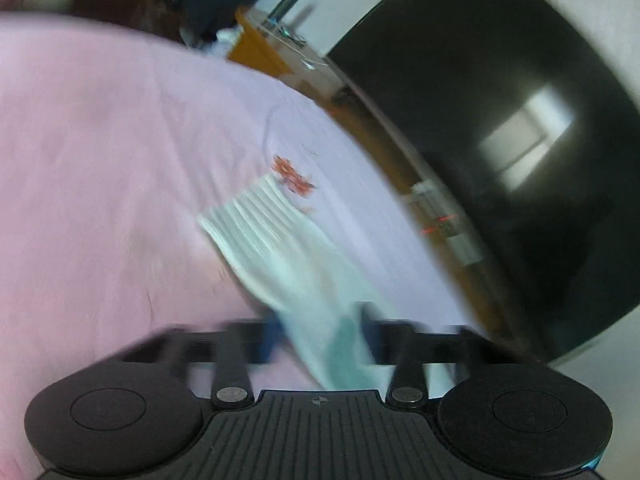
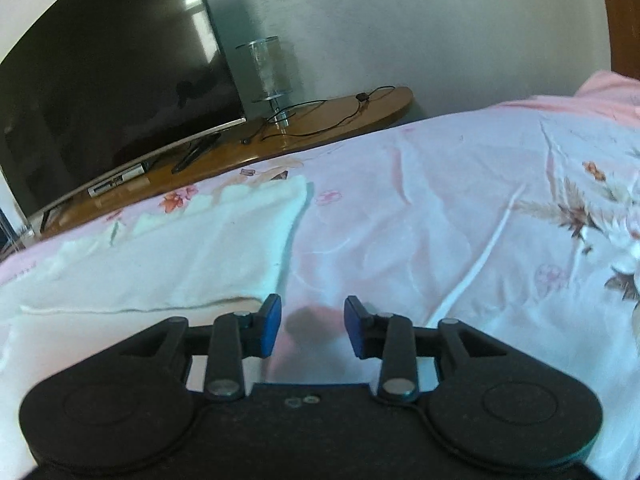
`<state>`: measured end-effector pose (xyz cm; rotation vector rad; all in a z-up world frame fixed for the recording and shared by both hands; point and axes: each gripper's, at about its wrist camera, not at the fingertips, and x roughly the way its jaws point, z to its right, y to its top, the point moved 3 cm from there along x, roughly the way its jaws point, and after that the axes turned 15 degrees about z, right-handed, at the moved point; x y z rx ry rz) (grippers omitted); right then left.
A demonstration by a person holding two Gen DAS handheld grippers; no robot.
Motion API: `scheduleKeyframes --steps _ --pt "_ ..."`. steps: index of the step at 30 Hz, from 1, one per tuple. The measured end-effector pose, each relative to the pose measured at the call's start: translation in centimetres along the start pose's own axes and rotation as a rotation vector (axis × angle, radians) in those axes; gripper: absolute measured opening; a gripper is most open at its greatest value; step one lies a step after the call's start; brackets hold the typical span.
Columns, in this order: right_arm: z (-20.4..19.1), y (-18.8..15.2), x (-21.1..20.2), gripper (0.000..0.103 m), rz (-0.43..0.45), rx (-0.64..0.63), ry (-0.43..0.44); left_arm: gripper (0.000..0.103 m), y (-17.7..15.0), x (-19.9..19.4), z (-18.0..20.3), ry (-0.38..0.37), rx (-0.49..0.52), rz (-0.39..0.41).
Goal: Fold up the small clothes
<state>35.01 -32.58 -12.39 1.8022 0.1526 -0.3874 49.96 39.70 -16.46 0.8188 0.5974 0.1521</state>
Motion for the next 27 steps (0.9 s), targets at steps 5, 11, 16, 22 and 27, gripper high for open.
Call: scheduleKeyframes --steps 5,11,16,22,27 --pt "-0.2 0.5 -1.4 0.035 0.001 0.003 0.007 0.002 0.9 -1.7 9.7 -0.169 0.22 0.049" --pt "-0.2 1.6 -3.5 0.035 0.032 0.033 0.0 0.002 -9.3 -8.4 25.9 -0.556 0.535 0.002" --pt "-0.3 3.6 -4.9 0.035 0.075 0.053 -0.002 0.002 -20.3 -11.9 33.7 -0.711 0.637 -0.112" --pt "0.8 4.4 -5.2 0.046 0.045 0.093 -0.051 0.017 -32.1 -15.1 35.9 -0.738 0.965 -0.211" --pt "-0.3 4.2 -5.4 0.048 0.04 0.143 0.021 0.081 -26.0 -19.5 33.3 -0.778 0.929 -0.013"
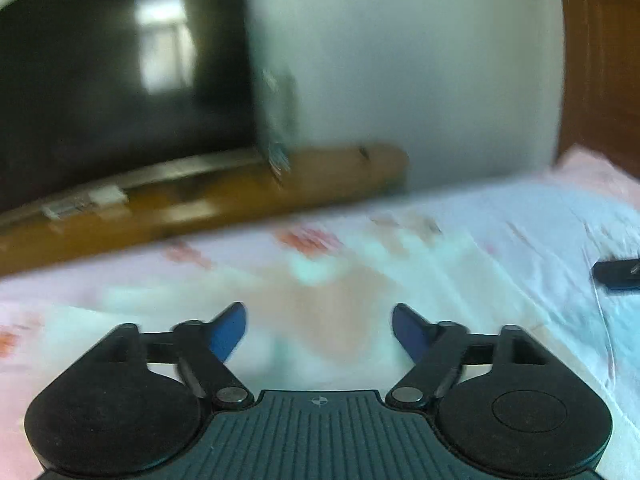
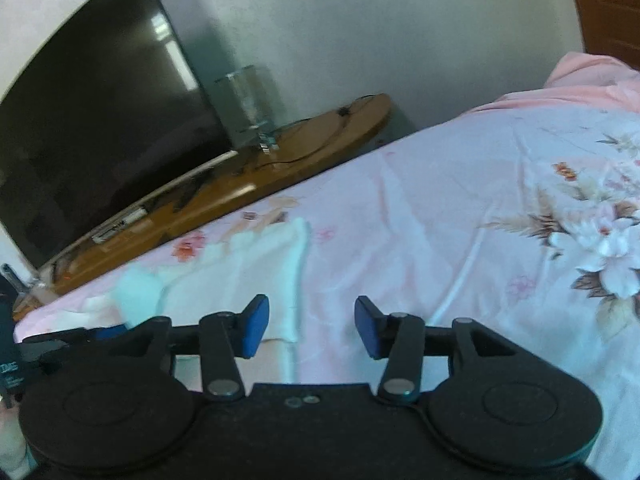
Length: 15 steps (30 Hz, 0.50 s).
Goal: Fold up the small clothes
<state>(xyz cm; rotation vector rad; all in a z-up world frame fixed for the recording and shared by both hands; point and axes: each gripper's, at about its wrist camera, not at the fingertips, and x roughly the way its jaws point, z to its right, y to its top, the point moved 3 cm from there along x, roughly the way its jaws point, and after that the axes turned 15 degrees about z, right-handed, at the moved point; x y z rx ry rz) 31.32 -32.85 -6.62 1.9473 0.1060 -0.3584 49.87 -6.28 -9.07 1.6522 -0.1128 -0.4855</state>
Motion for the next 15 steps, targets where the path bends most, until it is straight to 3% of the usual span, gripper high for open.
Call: scheduleKeyframes --steps 3,5,7,10,15 --pt "-2.8 -0.8 1.3 0.048 -0.016 0.009 0.084 0.081 -0.9 -3.7 -5.1 0.142 -0.036 0.007" --pt "-5.1 -1.8 3.0 0.048 -0.057 0.005 0.132 0.081 -2.7 -5.5 -9.0 0.249 -0.089 -0.035" --pt "-6.3 -2.7 4.8 0.047 -0.104 0.035 0.143 0.081 -4.7 -6.4 -12.0 0.303 -0.174 -0.086" --pt "-6.7 -3.8 7.5 0.046 -0.153 0.13 0.136 0.081 -6.7 -7.2 -15.1 0.338 -0.236 -0.137" --pt "-7.1 -4.9 11.0 0.042 -0.202 0.222 0.134 0.081 -8.2 -6.4 -16.4 0.317 -0.31 -0.156"
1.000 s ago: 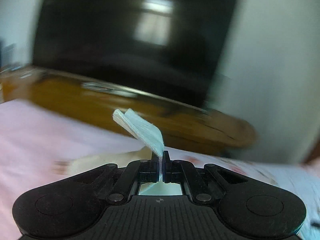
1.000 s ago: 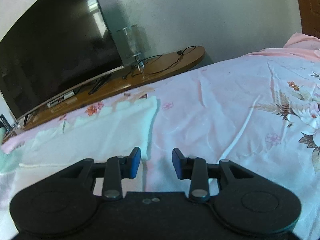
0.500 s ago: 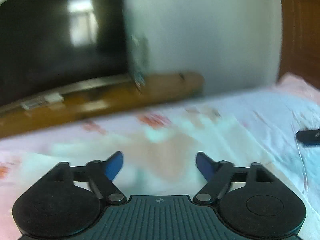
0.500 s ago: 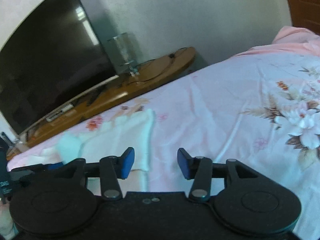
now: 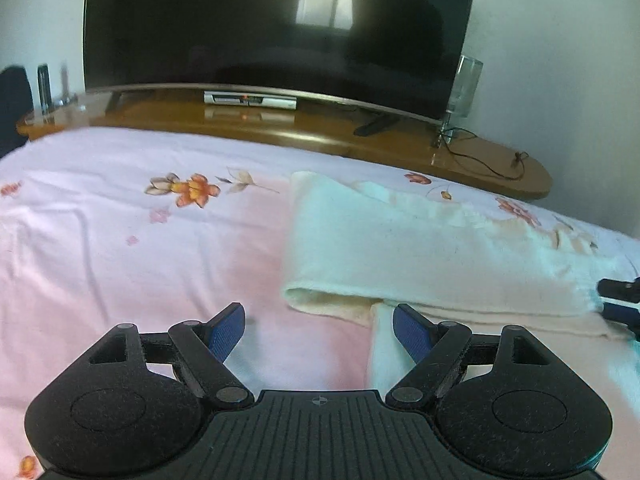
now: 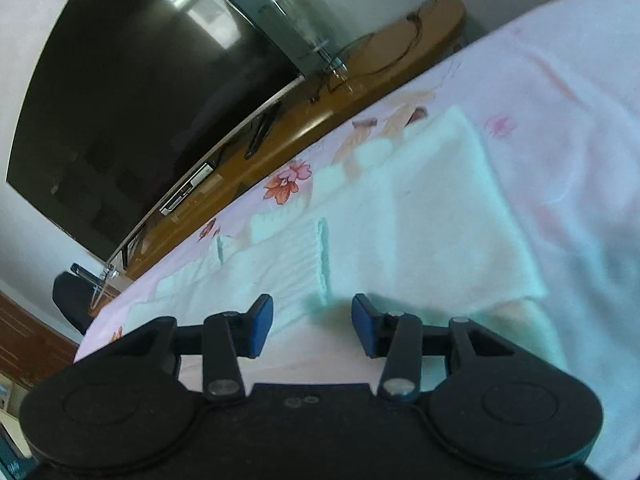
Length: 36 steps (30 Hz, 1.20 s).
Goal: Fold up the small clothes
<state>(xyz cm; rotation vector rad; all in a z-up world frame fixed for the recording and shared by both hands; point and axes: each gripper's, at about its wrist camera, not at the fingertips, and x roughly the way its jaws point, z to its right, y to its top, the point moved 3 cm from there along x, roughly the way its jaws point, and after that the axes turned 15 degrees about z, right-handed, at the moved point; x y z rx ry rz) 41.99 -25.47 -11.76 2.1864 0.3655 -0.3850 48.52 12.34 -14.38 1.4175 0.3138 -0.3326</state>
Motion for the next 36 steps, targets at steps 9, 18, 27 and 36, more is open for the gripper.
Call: scheduleKeyframes --steps 9,18,27,36 --pt "-3.7 3.0 -2.7 0.006 0.193 -0.122 0.068 0.081 -0.2 3.9 2.1 -0.014 0.002 -0.013" --pt "-1.9 4.9 -4.6 0.006 0.222 -0.124 0.041 0.081 -1.3 3.5 3.7 -0.048 0.076 -0.023" --pt "-0.9 4.4 -3.9 0.006 0.206 -0.127 0.027 0.081 -0.5 4.5 1.8 0.001 0.016 -0.026" --pt "2.4 3.9 -4.9 0.006 0.207 -0.108 -0.067 0.081 -1.1 4.2 2.1 -0.008 0.062 -0.026"
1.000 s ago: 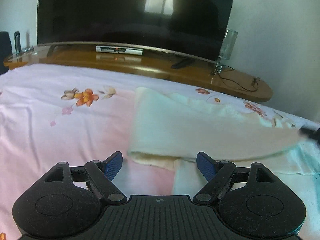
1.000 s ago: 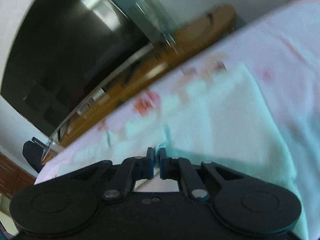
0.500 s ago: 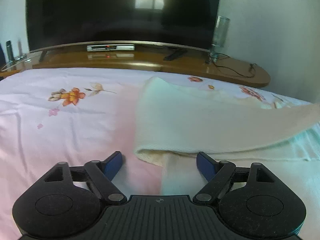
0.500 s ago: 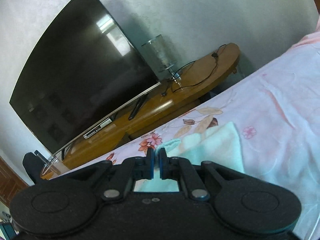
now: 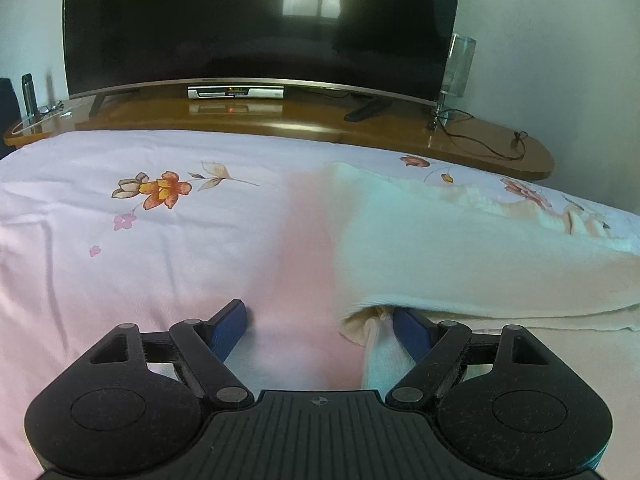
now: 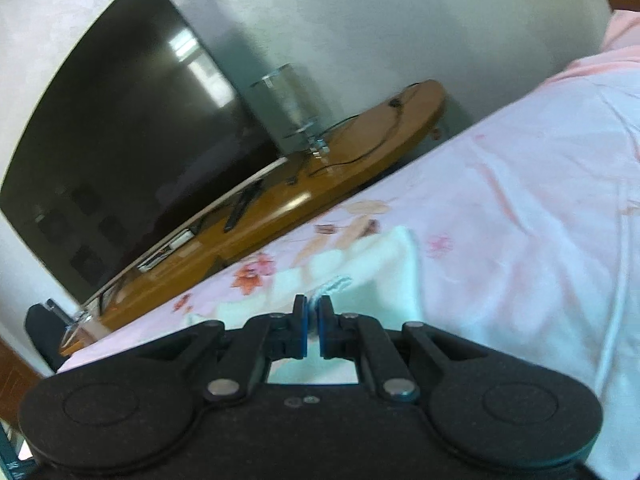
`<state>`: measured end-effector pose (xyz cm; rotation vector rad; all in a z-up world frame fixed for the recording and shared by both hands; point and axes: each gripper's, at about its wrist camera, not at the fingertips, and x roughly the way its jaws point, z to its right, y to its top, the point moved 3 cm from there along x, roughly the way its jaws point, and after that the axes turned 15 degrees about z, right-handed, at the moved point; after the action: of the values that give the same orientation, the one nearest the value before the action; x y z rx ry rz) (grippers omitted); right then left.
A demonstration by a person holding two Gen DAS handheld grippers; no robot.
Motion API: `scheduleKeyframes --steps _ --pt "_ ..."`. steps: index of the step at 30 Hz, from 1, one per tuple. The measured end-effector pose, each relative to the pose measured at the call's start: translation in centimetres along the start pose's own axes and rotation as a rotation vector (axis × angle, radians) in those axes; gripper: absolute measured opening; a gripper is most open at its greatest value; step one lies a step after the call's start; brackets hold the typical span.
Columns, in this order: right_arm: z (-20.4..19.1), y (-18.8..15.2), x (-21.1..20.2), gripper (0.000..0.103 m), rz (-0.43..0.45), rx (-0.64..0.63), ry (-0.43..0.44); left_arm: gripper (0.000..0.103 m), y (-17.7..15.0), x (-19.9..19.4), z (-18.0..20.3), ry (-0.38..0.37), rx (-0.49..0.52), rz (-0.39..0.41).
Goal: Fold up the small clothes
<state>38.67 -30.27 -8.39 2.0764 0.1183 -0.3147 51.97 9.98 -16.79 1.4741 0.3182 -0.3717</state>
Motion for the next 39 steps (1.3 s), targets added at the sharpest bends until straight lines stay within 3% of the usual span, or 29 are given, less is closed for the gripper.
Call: scheduleKeyframes --steps 9,17,20,21,23,26,29,31,32,33,35,37,39 --pt "3.2 -1.6 -1.1 0.006 -0.041 -0.026 -0.077 0.081 -0.1 -0.1 0.1 -0.024 0.029 -0.003" --pt "2.2 -1.0 -1.9 0.006 -0.017 -0.063 -0.046 0.081 -0.1 -0.2 0.0 -0.034 0.039 -0.011" --pt "2.3 -2.3 -0.8 0.007 -0.101 -0.146 -0.081 0.081 0.2 -1.0 -0.4 -0.038 0.078 -0.034" --pt "2.5 -2.3 -0.9 0.006 -0.098 -0.147 -0.071 0.081 0.6 -1.7 -0.9 -0.017 0.079 -0.028" --pt "2.1 -1.1 -2.0 0.017 -0.049 -0.163 -0.064 0.08 2.1 -3.6 -1.4 -0.018 0.049 0.051" --pt "0.9 0.0 -2.8 0.016 0.019 -0.199 -0.012 0.08 4.7 -3.8 1.5 -0.121 0.015 0.139" --pt "-1.2 -1.2 -0.1 0.016 -0.048 -0.242 -0.004 0.08 3.8 -1.0 6.1 -0.206 0.087 0.046" --pt "-1.8 -3.0 1.2 0.012 -0.131 -0.335 -0.004 0.081 1.1 1.1 6.2 -0.183 0.085 -0.052" --pt "-1.5 -4.0 1.6 0.011 -0.142 -0.381 -0.019 0.081 0.4 0.6 6.2 -0.192 0.103 0.009" --pt "-1.1 -4.1 1.2 0.011 -0.113 -0.37 0.002 0.081 0.4 0.3 6.2 -0.202 0.118 0.011" --pt "-0.8 -3.8 1.2 0.011 -0.127 -0.348 0.017 0.08 1.7 -0.1 5.5 -0.221 0.049 0.021" --pt "-1.0 -3.1 1.4 0.011 -0.135 -0.35 0.017 0.08 3.8 -0.1 5.0 -0.24 0.008 0.103" --pt "-1.3 -2.1 1.4 0.019 -0.062 -0.359 0.006 0.08 5.4 1.5 5.4 -0.239 0.027 0.13"
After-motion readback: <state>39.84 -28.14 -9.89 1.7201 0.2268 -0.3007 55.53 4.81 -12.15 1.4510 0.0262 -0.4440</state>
